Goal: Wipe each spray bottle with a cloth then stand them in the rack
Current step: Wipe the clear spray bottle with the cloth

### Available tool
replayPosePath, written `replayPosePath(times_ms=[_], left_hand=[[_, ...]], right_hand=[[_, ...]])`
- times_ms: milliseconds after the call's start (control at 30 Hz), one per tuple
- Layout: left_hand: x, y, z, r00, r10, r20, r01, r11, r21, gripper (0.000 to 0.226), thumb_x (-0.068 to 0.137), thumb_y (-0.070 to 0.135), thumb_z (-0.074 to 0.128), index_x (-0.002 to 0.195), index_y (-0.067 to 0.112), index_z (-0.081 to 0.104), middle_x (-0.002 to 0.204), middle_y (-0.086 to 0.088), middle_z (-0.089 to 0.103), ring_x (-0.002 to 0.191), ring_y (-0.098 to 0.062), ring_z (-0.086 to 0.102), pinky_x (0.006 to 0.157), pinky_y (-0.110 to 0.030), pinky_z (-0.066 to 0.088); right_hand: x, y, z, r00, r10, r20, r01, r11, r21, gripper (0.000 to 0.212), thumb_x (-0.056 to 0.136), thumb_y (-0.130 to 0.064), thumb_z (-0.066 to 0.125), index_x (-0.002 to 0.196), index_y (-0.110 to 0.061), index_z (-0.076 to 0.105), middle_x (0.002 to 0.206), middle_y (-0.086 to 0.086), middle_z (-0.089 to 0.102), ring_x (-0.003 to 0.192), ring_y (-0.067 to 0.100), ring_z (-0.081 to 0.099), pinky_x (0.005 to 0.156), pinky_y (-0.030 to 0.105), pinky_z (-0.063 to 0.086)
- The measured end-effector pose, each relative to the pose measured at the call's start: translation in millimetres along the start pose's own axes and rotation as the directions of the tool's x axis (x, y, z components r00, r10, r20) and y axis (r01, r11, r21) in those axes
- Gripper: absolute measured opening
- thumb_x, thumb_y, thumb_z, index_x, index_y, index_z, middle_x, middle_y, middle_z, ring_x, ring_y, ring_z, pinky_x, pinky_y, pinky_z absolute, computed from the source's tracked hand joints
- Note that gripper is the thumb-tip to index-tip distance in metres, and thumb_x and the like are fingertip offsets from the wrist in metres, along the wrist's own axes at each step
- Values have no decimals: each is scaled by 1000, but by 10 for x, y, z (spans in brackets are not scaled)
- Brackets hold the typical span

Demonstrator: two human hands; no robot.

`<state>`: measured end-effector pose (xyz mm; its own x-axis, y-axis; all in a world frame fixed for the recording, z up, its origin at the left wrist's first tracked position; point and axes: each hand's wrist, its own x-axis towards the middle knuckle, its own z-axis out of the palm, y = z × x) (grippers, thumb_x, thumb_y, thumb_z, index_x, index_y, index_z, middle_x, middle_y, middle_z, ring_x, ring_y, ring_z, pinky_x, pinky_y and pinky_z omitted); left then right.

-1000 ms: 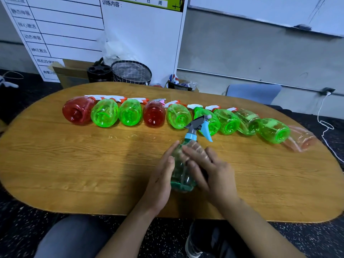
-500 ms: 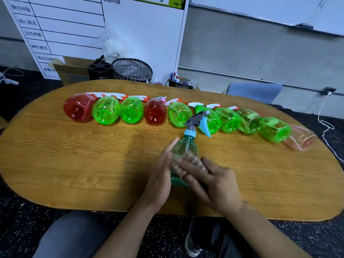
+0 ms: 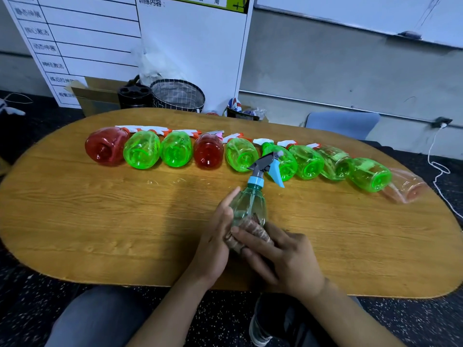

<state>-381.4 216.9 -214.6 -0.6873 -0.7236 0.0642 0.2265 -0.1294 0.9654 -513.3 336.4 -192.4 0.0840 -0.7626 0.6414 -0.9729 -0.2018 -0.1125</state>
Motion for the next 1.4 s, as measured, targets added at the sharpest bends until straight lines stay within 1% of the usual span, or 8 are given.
replayPosePath(times_ms=[200, 300, 400, 600, 833, 967, 1267, 1400], left_hand=[[-38, 59, 12, 999, 10, 39, -12, 998, 68, 57, 110, 53, 39, 161, 28, 42, 162, 8, 51, 152, -14, 46, 126, -54, 36], [-60, 127, -2, 997, 12, 76, -16, 999, 50, 93, 90, 74, 66, 163, 26, 36, 157, 3, 57, 146, -19, 54, 117, -46, 48], [-76, 166, 7, 994, 7, 113, -15, 998, 63, 89, 89, 45, 81, 163, 26, 35, 151, 5, 63, 141, -17, 59, 110, -30, 52], [-17, 92, -32, 1000, 19, 18, -18, 1000, -13, 69, 95, 53, 68, 159, 46, 41, 152, 2, 61, 140, -23, 60, 115, -58, 47], [-13, 80, -25, 999, 13, 44, -13, 1000, -10, 82, 86, 74, 72, 157, 47, 41, 155, 5, 58, 141, -25, 59, 108, -61, 53], [-29, 91, -2, 998, 11, 62, -10, 1000, -26, 66, 97, 50, 66, 157, 44, 40, 151, 8, 62, 137, -21, 62, 103, -48, 57], [-13, 73, -14, 1000, 15, 21, -14, 1000, -8, 75, 95, 73, 57, 158, 34, 44, 149, 1, 65, 138, -19, 61, 107, -29, 53], [-10, 43, 12, 999, 35, 25, -35, 999, 14, 49, 109, 47, 41, 155, 35, 46, 151, 7, 62, 140, -17, 60, 107, -33, 55]], right_hand=[[355, 198, -5, 882, 464, -85, -461, 886, 61, 46, 109, -57, 35, 141, -40, 63, 102, 1, 63, 75, 15, 65, 58, 39, 55], [363, 98, 51, 856, 515, -47, -494, 841, 220, 46, 106, -59, 40, 143, -40, 61, 113, -3, 54, 98, 3, 60, 77, 35, 56], [309, -5, 99, 806, 589, -50, -536, 765, 357, 47, 104, -55, 49, 145, -37, 60, 124, -4, 50, 117, 3, 56, 95, 23, 50], [255, -97, 221, 677, 734, -52, -622, 608, 493, 37, 107, -44, 48, 142, -35, 56, 128, -11, 68, 112, 9, 67, 88, 33, 56], [418, 58, 76, 703, 707, -85, -628, 671, 394, 34, 104, -41, 57, 132, -27, 72, 109, -1, 51, 106, 8, 56, 88, 13, 45], [456, 58, 80, 753, 652, -88, -587, 727, 356, 35, 107, -43, 53, 134, -28, 71, 96, -2, 49, 91, 3, 55, 75, 9, 41], [117, -49, -1, 997, -67, -41, 69, 996, 47, 38, 105, -36, 64, 142, -30, 63, 106, 2, 51, 79, 15, 58, 60, 30, 54], [318, 148, -74, 993, 106, -43, -106, 994, -4, 36, 109, -49, 49, 140, -36, 62, 107, 1, 51, 68, 17, 60, 54, 35, 58]])
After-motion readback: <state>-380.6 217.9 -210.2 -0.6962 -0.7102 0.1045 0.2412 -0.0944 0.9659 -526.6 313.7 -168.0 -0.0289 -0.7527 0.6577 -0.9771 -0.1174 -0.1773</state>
